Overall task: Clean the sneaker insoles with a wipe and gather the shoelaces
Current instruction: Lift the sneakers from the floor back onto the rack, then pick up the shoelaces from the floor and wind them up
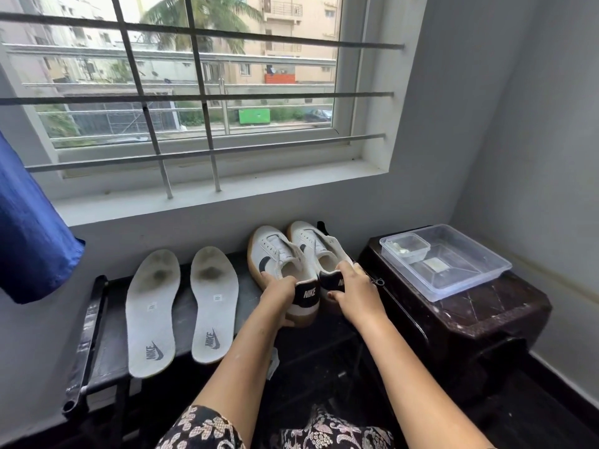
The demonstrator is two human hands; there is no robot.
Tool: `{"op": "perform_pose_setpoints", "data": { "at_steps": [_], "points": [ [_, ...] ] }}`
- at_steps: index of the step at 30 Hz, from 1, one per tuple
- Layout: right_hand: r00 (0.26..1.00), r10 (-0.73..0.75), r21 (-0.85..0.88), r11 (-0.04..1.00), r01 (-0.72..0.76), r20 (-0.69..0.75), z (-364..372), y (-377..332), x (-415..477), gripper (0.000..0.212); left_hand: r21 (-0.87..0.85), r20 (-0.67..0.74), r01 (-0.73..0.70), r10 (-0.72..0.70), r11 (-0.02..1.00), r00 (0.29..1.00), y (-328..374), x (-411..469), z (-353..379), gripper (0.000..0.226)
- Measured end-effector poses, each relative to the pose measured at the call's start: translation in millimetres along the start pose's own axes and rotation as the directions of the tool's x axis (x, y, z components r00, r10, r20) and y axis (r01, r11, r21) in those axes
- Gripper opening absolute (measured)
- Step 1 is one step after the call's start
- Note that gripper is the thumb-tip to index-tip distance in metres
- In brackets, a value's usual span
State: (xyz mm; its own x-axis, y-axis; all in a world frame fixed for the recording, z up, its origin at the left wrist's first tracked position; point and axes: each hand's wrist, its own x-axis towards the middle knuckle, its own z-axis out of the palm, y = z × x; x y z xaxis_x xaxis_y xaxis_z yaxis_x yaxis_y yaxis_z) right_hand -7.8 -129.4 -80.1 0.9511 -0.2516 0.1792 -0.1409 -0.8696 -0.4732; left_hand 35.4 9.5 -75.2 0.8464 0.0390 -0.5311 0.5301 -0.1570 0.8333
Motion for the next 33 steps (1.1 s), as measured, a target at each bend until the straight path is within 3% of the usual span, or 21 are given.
{"op": "perform_pose_setpoints", "data": {
  "at_steps": [11,16,18,20,22,23,26,29,33],
  "points": [
    [1.000,-0.005,0.026,1.000,0.005,-0.008,3,3,0,0.035,0.002,0.053,-0.044,0.044,0.999,0.998,-3,-3,-4,0.083],
    [0.997,0.064,0.029,0.997,-0.065,0.041,-1,-5,-9,0.055,0.086,-0.054,-0.215,0.220,0.973,0.974,-19,-9,-7,0.056],
    [0.996,0.051,0.027,0.998,-0.050,-0.073,-2,-20,-22,0.060,0.167,-0.162,-0.314,0.340,0.935,0.926,-29,-19,-11,0.042],
    [0.946,-0.068,0.047,0.995,0.087,-0.316,0,-40,-40,0.054,0.196,-0.224,-0.365,0.404,0.910,0.887,-44,-31,-17,0.032],
    [0.856,-0.194,0.049,0.968,0.246,-0.480,8,-61,-61,0.040,0.242,-0.190,-0.373,0.421,0.896,0.887,-60,-36,-26,0.020],
    [0.842,-0.230,0.076,0.950,0.304,-0.487,16,-70,-71,0.031,0.283,-0.149,-0.361,0.413,0.888,0.899,-68,-36,-31,0.016],
    [0.913,-0.254,0.218,0.918,0.331,-0.320,47,-81,-98,0.010,0.523,0.044,-0.287,0.310,0.803,0.950,-89,-27,-49,0.014],
    [0.978,-0.204,0.227,0.956,0.188,0.048,85,-72,-109,0.009,0.618,0.116,-0.190,0.151,0.763,0.982,-115,-9,-65,0.012],
    [0.915,-0.059,0.113,0.994,0.015,0.398,126,-53,-106,0.018,0.724,0.145,-0.095,-0.016,0.683,0.989,-153,23,-72,0.033]
  ]
}}
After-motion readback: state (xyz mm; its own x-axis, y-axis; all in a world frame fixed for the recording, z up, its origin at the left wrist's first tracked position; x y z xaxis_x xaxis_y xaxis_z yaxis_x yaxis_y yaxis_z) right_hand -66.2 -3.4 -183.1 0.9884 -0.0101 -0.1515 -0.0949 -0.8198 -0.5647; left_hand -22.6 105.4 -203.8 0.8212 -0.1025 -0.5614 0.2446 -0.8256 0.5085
